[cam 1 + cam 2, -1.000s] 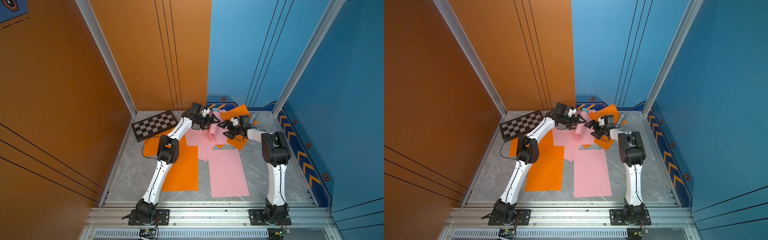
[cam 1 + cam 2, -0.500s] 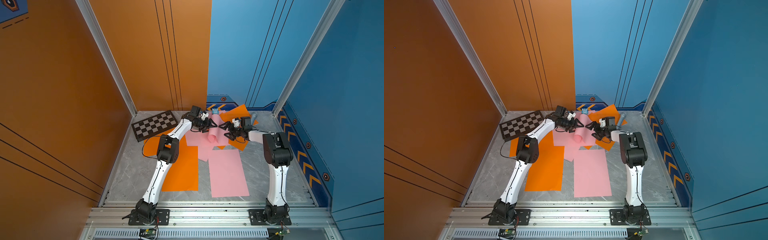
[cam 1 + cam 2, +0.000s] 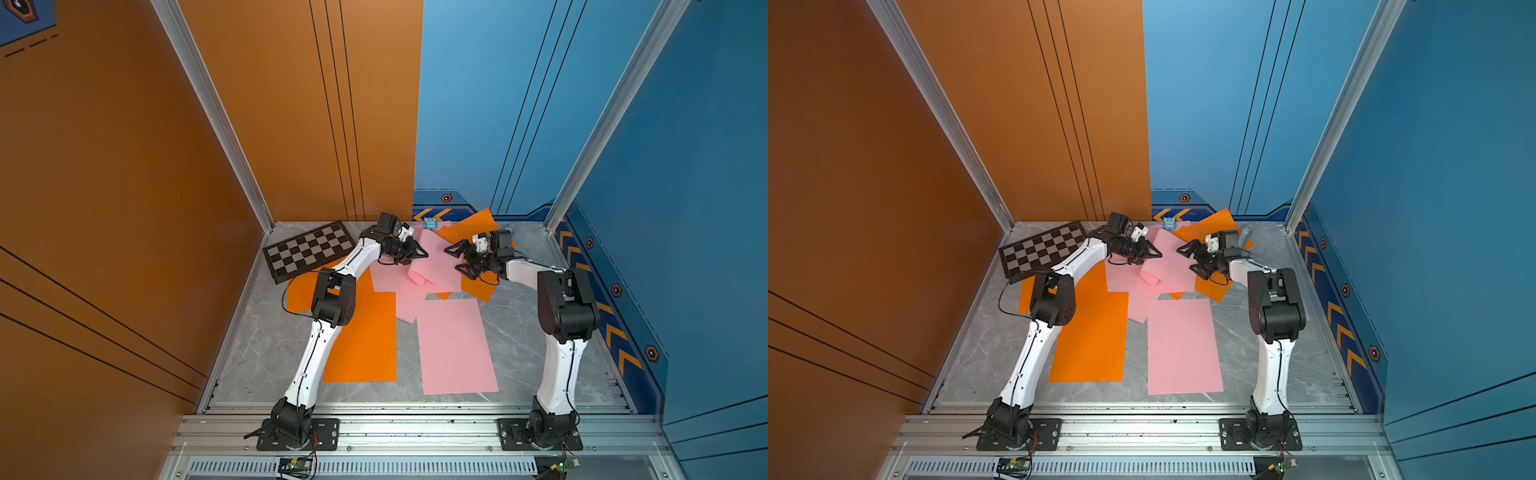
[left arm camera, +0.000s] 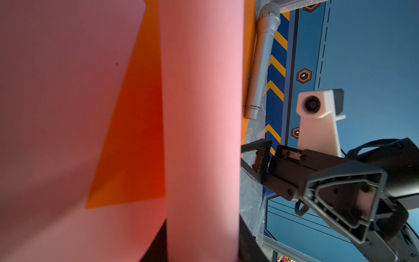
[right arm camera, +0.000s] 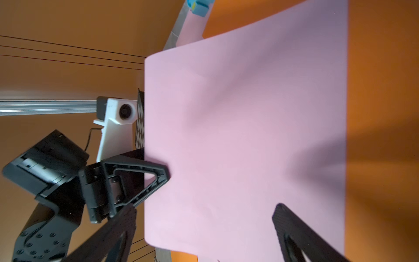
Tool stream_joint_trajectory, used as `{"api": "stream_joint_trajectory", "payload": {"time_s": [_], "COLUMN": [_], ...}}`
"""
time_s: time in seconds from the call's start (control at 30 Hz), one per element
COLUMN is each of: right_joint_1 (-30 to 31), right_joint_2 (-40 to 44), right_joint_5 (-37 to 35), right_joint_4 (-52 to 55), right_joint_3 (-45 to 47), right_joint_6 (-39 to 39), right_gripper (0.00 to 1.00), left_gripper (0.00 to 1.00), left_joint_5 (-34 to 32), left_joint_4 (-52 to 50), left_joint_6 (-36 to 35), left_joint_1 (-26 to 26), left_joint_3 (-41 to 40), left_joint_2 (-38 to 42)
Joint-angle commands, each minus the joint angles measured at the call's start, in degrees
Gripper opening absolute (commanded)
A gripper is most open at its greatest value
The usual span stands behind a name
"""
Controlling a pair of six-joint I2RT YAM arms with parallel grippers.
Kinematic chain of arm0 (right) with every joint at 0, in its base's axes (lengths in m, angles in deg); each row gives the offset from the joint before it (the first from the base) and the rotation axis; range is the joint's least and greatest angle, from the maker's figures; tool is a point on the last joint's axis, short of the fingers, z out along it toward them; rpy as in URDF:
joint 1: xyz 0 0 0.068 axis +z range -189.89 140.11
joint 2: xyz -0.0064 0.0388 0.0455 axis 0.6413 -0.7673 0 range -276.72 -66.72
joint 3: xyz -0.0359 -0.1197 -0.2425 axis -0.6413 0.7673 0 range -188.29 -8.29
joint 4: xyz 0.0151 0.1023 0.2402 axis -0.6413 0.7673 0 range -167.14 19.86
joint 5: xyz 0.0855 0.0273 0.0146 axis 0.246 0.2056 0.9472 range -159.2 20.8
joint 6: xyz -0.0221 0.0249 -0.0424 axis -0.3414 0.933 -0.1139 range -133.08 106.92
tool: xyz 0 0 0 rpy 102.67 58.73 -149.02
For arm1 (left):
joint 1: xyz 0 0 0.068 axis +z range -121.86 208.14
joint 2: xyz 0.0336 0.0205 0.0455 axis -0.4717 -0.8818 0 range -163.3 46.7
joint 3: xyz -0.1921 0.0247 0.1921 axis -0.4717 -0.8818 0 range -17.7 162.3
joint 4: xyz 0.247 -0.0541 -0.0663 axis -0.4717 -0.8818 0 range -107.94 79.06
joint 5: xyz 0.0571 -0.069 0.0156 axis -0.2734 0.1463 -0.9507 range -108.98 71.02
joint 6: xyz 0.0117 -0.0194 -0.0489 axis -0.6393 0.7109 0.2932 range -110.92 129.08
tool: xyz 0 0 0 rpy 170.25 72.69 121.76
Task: Sort the scattered colored papers by color
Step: Pick up the colored paper.
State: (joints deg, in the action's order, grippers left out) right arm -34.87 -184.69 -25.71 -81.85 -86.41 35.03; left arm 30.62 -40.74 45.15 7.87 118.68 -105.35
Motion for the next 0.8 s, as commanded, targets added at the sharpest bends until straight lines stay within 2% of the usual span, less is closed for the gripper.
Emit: {"api": "stream_joint_trajectory", "payload": {"time_s": [0.0, 0.23, 0.33, 0.53, 0.77], "right_joint_1": [-1.4, -4.6, -5.0, -4.8, -4.8], "right_joint_2": [5.1, 6.4, 6.8, 10.3, 16.9], "right_joint_5": [-0.8, 1.1, 2.3, 1.1, 0.0], "right_joint_4": [6.2, 9.0, 11.3, 21.6, 22.6], "right_joint_3": [-0.9, -0.4, -0.8, -4.2, -2.2], "right_joint_6": [-5.4, -8.6, -12.2, -26.1, -36.5], "right_gripper": [0.97, 0.97, 0.94, 0.92, 0.92], "left_gripper": [0.32, 0.31, 0.32, 0.35, 0.35], "left_joint_5": [3.9, 11.5, 15.1, 17.1, 20.0], "left_joint_4": [-0.1, 0.0, 0.0, -0.1, 0.0], "left_joint_6": [-3.3, -6.7, -7.1, -7.5, -9.9], "left_joint_1": [1.2, 1.2, 1.1, 0.0, -1.1], "left_joint_3": [-1.6, -3.0, -4.1, -6.8, -15.5], "left_joint_2": [5.3, 8.5, 10.1, 13.9, 20.8]}}
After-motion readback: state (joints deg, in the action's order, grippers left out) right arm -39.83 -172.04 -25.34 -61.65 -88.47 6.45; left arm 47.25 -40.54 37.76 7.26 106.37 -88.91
